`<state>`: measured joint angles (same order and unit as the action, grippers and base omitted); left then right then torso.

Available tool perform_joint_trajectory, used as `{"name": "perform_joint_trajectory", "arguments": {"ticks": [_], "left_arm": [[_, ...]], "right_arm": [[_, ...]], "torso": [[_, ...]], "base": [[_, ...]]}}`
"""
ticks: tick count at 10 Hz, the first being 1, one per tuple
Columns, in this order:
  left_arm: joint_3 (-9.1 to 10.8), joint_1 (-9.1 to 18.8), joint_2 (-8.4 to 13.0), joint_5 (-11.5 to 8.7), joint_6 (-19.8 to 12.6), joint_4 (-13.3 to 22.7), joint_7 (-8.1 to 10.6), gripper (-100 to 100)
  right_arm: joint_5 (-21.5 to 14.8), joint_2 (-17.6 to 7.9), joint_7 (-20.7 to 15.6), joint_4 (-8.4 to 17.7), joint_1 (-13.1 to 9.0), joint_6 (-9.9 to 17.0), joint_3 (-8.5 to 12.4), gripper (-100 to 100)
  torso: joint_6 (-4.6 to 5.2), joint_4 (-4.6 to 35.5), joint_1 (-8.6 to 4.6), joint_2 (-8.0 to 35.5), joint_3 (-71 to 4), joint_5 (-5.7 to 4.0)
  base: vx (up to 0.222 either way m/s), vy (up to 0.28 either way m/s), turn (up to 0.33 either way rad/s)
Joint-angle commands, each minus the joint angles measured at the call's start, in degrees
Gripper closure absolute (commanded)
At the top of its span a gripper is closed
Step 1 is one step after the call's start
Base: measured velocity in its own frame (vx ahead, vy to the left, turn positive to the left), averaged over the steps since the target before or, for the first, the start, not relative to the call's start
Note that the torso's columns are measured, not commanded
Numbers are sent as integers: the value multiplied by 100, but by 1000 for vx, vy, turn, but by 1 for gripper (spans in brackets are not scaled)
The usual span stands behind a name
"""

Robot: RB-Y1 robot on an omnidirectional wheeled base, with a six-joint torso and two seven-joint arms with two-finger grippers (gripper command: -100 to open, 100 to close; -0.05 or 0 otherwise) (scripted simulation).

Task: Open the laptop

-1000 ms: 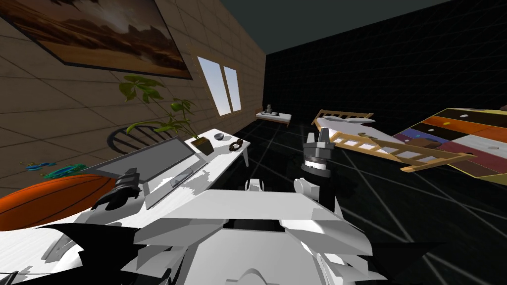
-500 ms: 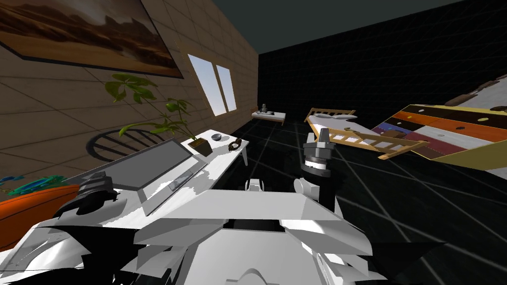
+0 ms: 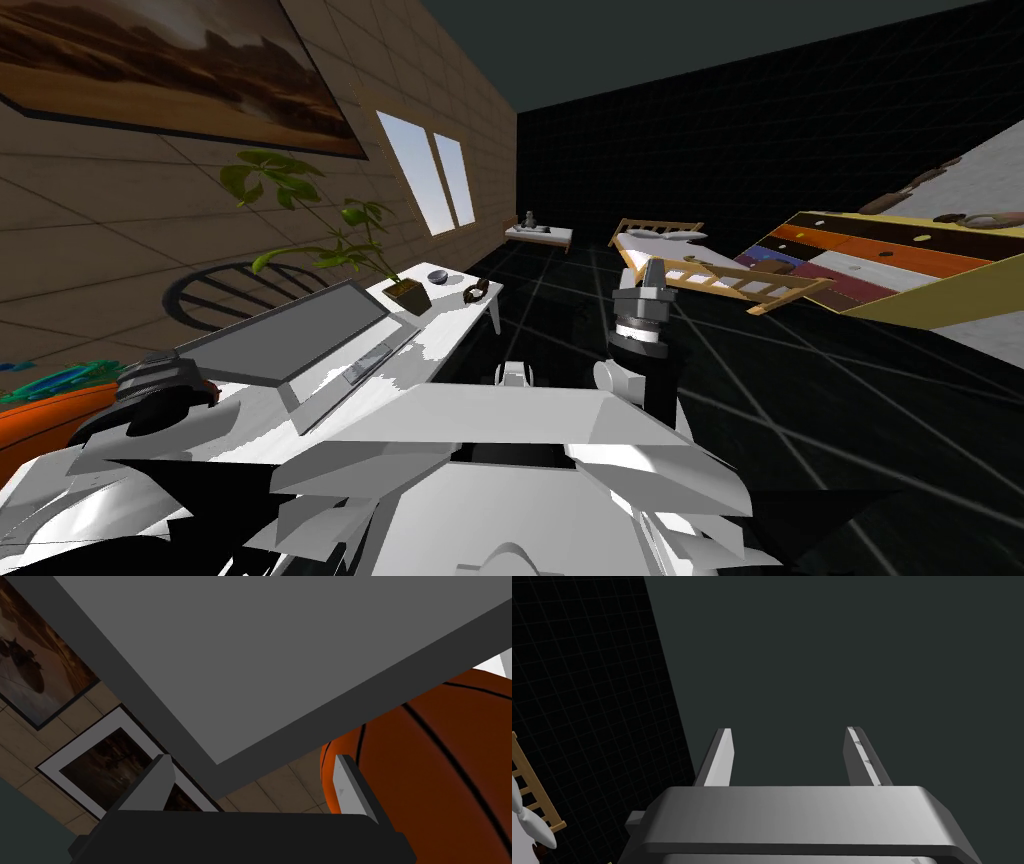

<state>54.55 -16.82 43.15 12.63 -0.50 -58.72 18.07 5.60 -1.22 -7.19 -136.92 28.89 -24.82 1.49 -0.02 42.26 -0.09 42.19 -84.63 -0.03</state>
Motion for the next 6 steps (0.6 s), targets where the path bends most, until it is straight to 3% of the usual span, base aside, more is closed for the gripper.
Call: {"name": "perform_joint_trajectory", "arguments": {"ticks": [1, 6], "left_arm": [[357, 273, -79, 261, -140, 40, -212, -100], [1239, 955, -278, 913, -491, 141, -741, -100]], "right_arm": [[0, 0, 0, 0, -1, 0, 0, 0], [0, 0, 0, 1, -3, 1, -1, 0]], "torso": [[9, 5, 7, 19, 10, -2], [-1, 4, 9, 16, 10, 3]], "base": [[-133, 29, -275], [-192, 38, -284]]}}
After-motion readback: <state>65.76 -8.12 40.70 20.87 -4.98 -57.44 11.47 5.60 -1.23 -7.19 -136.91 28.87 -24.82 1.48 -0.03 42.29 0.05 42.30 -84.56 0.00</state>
